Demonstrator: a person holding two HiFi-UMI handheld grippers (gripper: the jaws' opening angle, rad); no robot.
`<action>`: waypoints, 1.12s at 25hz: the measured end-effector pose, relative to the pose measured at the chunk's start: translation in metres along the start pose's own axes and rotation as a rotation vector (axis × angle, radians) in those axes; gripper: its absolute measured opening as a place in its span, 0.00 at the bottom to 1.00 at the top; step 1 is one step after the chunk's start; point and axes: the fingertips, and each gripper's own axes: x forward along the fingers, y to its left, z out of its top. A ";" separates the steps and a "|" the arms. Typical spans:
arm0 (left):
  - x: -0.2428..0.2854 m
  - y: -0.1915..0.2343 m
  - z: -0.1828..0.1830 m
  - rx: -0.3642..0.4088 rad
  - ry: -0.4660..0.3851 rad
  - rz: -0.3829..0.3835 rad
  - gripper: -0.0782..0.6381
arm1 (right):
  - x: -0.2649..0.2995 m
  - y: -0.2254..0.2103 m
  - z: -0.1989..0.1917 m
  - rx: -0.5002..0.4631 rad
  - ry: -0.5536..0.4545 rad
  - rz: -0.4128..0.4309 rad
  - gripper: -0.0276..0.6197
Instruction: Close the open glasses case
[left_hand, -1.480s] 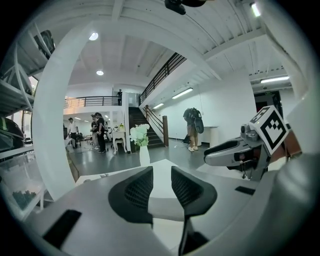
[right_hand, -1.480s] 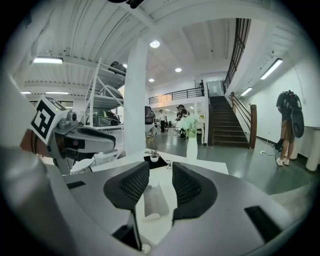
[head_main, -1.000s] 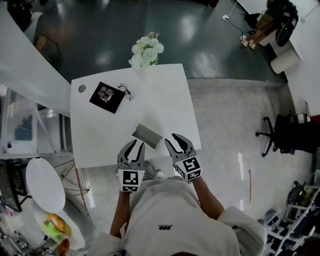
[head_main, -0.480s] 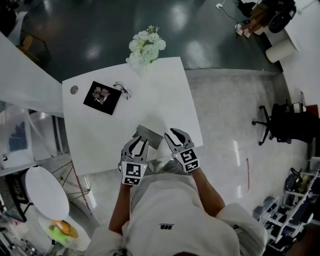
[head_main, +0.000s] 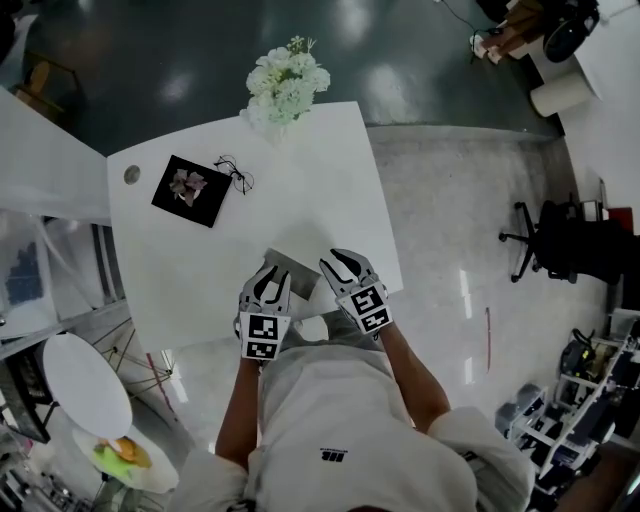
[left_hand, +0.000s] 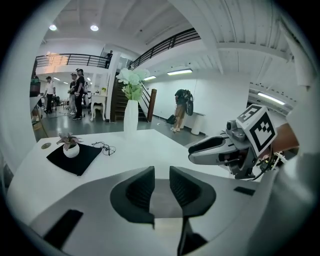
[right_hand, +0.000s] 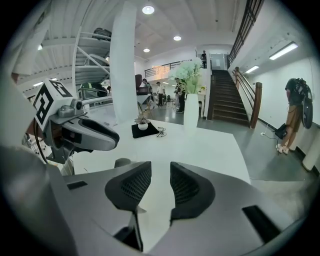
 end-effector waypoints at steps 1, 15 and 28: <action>0.003 0.000 -0.002 -0.002 0.009 0.006 0.26 | 0.003 0.000 -0.002 -0.006 0.005 0.012 0.23; 0.041 -0.010 -0.043 -0.063 0.125 0.084 0.26 | 0.036 0.005 -0.024 -0.064 0.057 0.162 0.22; 0.062 -0.023 -0.058 -0.072 0.183 0.075 0.26 | 0.041 0.008 -0.037 -0.065 0.116 0.216 0.22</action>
